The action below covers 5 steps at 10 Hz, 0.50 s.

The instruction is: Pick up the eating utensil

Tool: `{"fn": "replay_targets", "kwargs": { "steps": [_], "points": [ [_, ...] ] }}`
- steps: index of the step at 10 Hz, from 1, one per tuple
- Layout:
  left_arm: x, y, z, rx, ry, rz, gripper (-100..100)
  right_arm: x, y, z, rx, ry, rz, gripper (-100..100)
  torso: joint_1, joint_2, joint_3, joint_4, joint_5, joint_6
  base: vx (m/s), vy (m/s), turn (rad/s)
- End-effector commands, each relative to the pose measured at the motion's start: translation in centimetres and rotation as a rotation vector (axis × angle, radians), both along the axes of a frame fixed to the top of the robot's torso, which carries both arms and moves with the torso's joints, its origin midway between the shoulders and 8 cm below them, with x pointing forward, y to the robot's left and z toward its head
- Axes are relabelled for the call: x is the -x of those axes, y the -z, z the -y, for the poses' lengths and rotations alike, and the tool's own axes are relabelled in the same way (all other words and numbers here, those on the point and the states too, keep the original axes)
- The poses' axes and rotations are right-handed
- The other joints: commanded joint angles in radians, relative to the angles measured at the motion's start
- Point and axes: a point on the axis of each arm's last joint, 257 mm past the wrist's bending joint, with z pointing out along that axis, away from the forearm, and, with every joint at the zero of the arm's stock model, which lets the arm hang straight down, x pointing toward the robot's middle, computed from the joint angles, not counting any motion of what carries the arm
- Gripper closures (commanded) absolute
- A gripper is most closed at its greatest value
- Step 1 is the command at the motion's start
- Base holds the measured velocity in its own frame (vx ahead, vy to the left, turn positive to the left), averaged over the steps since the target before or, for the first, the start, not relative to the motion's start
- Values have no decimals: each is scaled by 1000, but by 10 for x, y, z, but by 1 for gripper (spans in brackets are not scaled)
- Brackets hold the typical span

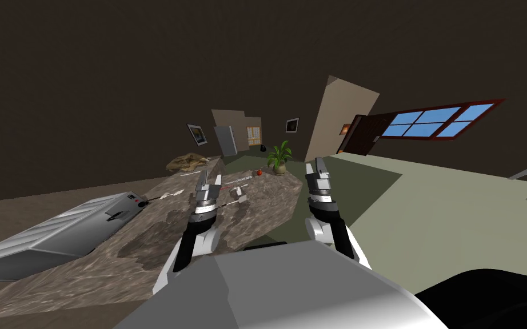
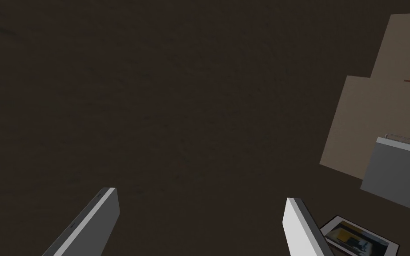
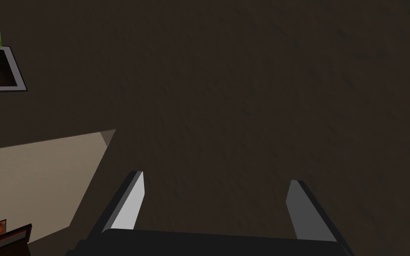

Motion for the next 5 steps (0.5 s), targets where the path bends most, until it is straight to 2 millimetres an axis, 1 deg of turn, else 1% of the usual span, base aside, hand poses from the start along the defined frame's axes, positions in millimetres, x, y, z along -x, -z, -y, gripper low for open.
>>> {"fn": "replay_targets", "kwargs": {
  "steps": [1,2,3,4,5],
  "points": [
    [-9,2,3,-10,2,-21,-100,0,0,0,0,0,0,0,0,0,0,0,0,0,-54,5,-21],
    [-24,10,6,-32,5,-52,-100,0,0,0,0,0,0,0,0,-1,0,0,0,0,-69,6,-46],
    [-25,11,6,-32,4,-60,-100,0,0,0,0,0,0,0,0,0,0,0,0,0,-59,9,-26],
    [-40,18,9,-53,5,-90,-100,0,0,0,0,0,0,0,0,-1,0,0,0,0,-77,16,-43],
    [-42,20,8,-53,4,-102,-100,0,0,0,0,0,0,0,1,0,0,0,0,0,-67,14,-31]
  ]
}}
